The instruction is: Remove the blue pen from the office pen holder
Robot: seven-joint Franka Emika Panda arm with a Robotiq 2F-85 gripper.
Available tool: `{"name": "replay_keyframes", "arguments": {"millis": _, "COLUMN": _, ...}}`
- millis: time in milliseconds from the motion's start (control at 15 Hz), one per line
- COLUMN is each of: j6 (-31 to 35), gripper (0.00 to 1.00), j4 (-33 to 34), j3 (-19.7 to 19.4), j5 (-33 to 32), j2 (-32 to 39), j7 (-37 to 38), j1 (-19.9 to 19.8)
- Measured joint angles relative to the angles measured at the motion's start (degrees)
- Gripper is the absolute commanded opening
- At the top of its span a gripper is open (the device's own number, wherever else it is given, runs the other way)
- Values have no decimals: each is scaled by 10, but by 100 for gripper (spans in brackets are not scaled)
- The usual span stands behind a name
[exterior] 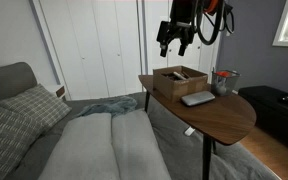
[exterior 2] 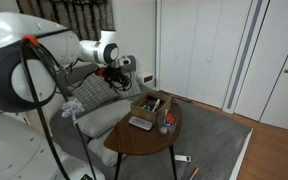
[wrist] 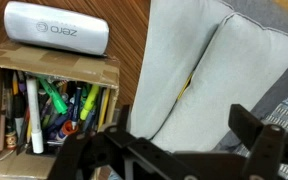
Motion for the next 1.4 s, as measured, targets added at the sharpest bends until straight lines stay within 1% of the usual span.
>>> {"name": "replay_keyframes", "arguments": {"millis": 267, "j6": 0, "gripper": 100, "j4": 0, "j3": 0, "j5": -2, "j2": 0, "j7": 2, "j1": -2}}
{"name": "replay_keyframes", "arguments": {"millis": 400, "j6": 0, "gripper": 100, "j4": -3, "j3": -3, "j5": -8, "j2": -4, "j7": 23, "j1": -15}}
{"name": "replay_keyframes", "arguments": {"millis": 600, "j6": -6, "gripper": 100, "j4": -28, "j3": -22, "j5": -13, "j2": -31, "j7": 62, "j1": -50}}
{"name": "replay_keyframes", "arguments": {"millis": 733, "j6": -28, "gripper": 100, "j4": -57, "j3": -40, "j5": -21, "j2": -56, "j7": 78, "j1": -78}}
{"name": "replay_keyframes", "arguments": {"millis": 933, "j6": -63, "gripper": 100, "j4": -102, "j3": -70, "j5": -55, "j2": -86, "j7": 91, "j1": -126}}
{"name": "replay_keyframes", "arguments": {"millis": 1067, "j6": -73, "gripper": 100, "j4": -130, "j3": -94, "j5": -81, "j2": -99, "j7": 99, "j1": -164}}
{"name": "replay_keyframes", "arguments": {"millis": 1133, "j6": -73, "gripper": 100, "j4": -136, "j3": -102, "j5": -82, "j2": -101, "j7": 92, "j1": -173}}
{"name": "replay_keyframes", "arguments": {"millis": 1200, "j6": -73, "gripper": 100, "j4": -135, "j3": -105, "j5": -82, "j2": -99, "j7": 89, "j1": -172}}
{"name": "replay_keyframes", "arguments": {"millis": 1400, "j6": -73, "gripper": 100, "j4": -134, "j3": -97, "j5": -82, "j2": -98, "j7": 92, "j1": -164}}
